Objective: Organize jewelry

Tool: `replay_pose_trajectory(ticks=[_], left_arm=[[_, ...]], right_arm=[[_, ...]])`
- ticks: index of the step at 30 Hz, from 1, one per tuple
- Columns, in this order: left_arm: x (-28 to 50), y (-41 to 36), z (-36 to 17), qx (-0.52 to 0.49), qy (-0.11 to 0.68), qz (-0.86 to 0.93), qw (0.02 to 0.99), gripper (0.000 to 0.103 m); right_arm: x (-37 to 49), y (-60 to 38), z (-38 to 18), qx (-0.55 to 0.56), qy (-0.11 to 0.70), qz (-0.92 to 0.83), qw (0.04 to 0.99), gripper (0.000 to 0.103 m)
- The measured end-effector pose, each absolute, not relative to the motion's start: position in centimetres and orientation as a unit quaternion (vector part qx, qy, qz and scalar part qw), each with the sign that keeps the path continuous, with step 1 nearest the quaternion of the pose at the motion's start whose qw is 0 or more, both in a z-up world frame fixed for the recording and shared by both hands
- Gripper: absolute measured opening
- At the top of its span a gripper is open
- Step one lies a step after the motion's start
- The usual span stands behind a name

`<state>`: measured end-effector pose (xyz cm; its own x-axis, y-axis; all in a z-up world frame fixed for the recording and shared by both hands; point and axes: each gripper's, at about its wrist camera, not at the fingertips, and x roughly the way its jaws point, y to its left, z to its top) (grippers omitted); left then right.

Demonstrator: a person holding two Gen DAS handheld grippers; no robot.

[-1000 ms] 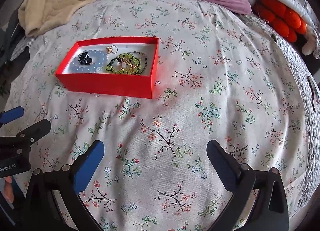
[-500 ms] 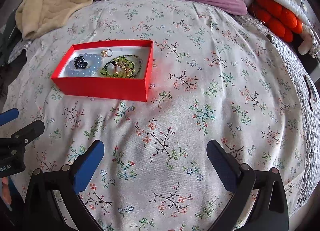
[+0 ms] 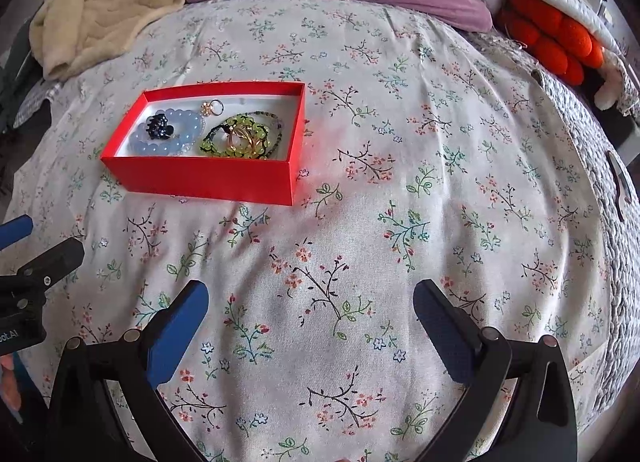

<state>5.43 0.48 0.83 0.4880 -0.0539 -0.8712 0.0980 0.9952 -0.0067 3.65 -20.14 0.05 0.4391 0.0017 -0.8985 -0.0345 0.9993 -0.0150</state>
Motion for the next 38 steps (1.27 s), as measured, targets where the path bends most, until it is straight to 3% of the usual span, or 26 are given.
replay_pose_trajectory(ticks=[38], left_arm=[[4.9, 0.1, 0.2, 0.017, 0.511, -0.053, 0.858, 0.102]], right_arm=[[3.3, -18.7, 0.1, -0.047, 0.513, 0.017, 0.857, 0.103]])
